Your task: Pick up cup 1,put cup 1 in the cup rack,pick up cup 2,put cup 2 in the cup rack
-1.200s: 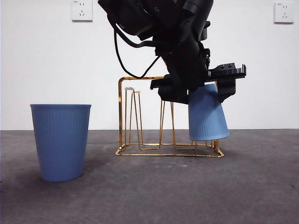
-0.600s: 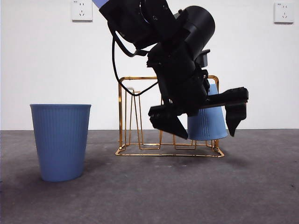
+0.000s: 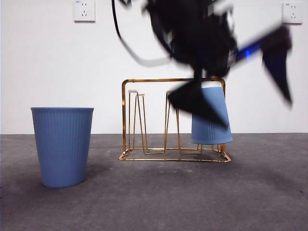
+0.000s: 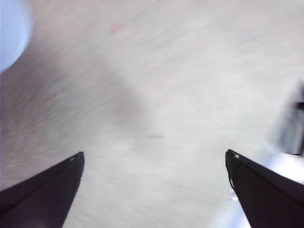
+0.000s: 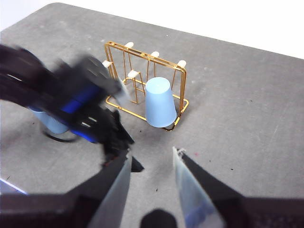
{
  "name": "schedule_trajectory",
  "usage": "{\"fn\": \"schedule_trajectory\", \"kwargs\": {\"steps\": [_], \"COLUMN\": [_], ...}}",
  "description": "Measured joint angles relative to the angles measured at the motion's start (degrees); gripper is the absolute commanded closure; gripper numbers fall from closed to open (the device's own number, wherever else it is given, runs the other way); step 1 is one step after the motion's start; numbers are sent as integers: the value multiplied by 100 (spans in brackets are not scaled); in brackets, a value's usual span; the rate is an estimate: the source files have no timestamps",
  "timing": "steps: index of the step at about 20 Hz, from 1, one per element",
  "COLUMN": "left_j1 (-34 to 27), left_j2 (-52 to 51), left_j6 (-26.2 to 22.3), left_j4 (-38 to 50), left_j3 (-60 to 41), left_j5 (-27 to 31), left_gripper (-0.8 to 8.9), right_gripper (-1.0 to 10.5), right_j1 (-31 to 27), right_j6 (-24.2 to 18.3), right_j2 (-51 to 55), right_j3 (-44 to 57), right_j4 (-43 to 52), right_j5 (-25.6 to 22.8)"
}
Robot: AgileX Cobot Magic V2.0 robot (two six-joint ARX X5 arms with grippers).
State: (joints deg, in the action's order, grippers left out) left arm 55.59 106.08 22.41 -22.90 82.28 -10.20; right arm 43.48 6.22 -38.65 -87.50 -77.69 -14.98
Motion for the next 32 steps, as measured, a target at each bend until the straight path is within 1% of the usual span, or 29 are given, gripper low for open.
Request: {"fn": "schedule_trajectory", "kwargs": {"steps": [3,5,7,9,12,13,15,17,18,21,24,28,29,32], "left_j1": [219,328,374,374,374,374,374,376,378,378,380,382,382,382], "left_j2": [-1132,-1967,-2802,-3602,-4603,-4885,-5311,-5611,-5733,-6011,-6061,-6039,-6039,-6039], "left_j6": [-203,-393,-575,-684,-743,-752,-752,-734,-713,-645,-627,-627,-627,-629], "left_j4": [-455,-850,-1307,-1797,-2553,-2863,-3414,-3803,-3921,-4181,-4402,-4492,-4494,-4505], "left_j3": [0,0,0,0,0,0,0,0,0,0,0,0,0,0], "left_j5": [118,511,1110,1668,2452,2712,2988,3195,3303,3528,3560,3560,3560,3563], "left_gripper": [315,315,315,315,315,315,315,315,315,315,315,315,315,315], "right_gripper": [788,787,778,773,548,511,504,504,504,504,504,505,505,506], "right_j1": [0,0,0,0,0,0,0,0,0,17,116,348,398,450], "right_j6": [70,98,109,107,63,37,20,20,24,72,199,372,437,511], "right_j2": [-190,-463,-809,-1189,-1891,-2203,-2881,-3582,-3915,-4885,-5722,-6474,-6649,-6988], "right_j3": [0,0,0,0,0,0,0,0,0,0,0,0,0,0], "right_j4": [-2,2,98,564,1217,1478,1947,2380,2592,3189,3687,4330,4500,4636], "right_j5": [31,216,632,1067,1751,2028,2500,2837,2929,3053,3060,2966,2863,2682]}}
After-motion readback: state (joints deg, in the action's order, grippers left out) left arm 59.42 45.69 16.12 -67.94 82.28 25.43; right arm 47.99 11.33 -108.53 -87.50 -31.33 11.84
